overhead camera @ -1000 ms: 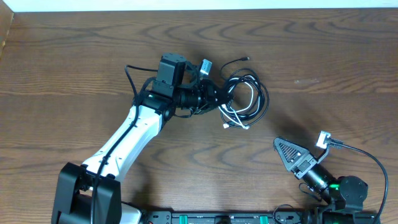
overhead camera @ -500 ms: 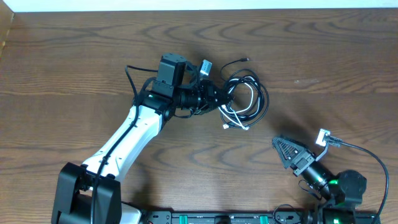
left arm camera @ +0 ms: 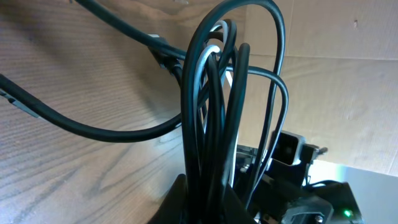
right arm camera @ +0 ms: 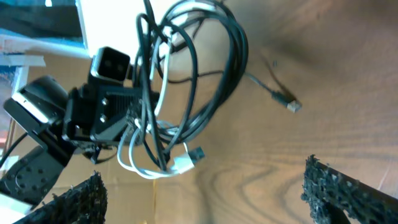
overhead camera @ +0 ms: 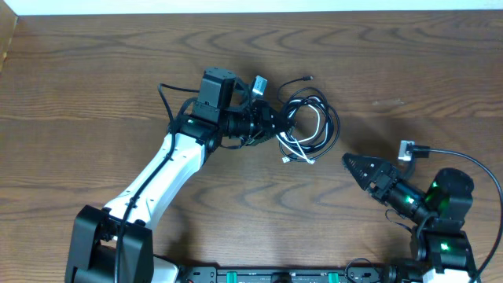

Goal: Untangle cables

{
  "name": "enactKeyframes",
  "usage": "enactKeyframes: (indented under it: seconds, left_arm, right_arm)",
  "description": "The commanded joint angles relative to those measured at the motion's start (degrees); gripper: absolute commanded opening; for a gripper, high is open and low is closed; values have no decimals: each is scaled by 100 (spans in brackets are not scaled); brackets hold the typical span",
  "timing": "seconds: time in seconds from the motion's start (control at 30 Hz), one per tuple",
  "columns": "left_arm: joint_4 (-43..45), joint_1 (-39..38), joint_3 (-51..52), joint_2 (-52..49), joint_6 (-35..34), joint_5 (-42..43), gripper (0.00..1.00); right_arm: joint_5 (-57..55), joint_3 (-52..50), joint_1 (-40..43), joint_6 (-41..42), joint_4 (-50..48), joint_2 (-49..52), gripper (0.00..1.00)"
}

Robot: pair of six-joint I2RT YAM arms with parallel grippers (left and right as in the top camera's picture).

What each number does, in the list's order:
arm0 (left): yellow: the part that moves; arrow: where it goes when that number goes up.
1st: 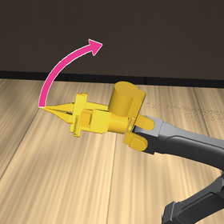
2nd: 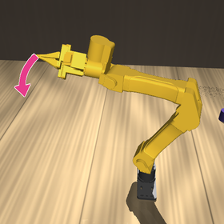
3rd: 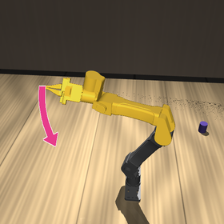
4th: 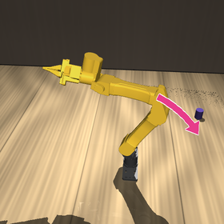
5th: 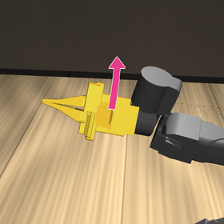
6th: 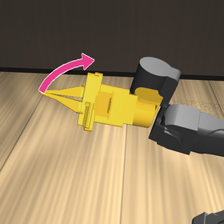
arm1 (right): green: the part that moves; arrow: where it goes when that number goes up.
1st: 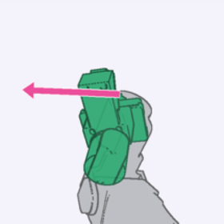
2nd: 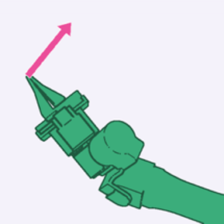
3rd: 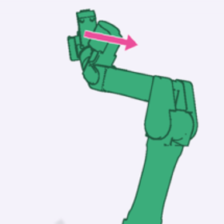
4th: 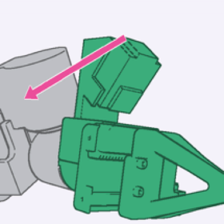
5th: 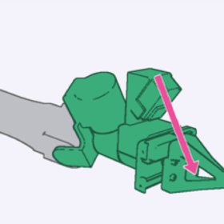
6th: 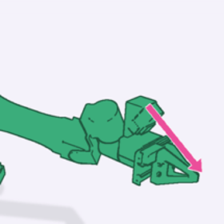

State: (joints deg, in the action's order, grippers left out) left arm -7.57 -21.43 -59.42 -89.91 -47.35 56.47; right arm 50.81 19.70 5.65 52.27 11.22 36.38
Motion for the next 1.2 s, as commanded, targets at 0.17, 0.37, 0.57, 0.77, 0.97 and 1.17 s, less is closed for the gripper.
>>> enactKeyframes:
  seconds: [0.17, 0.37, 0.57, 0.77, 0.97, 1.17]
  left_arm:
    - [20, 15, -15, 44, -439, 125, 8]
    - [17, 9, -15, 44, 719, 428, 8]
    - [39, 9, -15, 44, 643, 763, 8]
    - [39, 9, -15, 44, 179, 820, 8]
    - [39, 9, -15, 44, -55, 1209, 8]
    - [37, -166, -15, 44, -638, 1344, 8]
  right_arm:
    - [308, 72, 24, 452, -162, 369, 99]
    - [444, 72, -221, 599, -1615, 450, 93]
    - [-439, 72, -944, 457, -1886, 549, 93]
    - [-1740, 70, -1626, 426, -1753, 1036, 80]
    - [-2223, 70, -1775, 428, -1926, 1561, 51]
    - [-2262, 70, -1775, 431, -2802, 1982, 19]
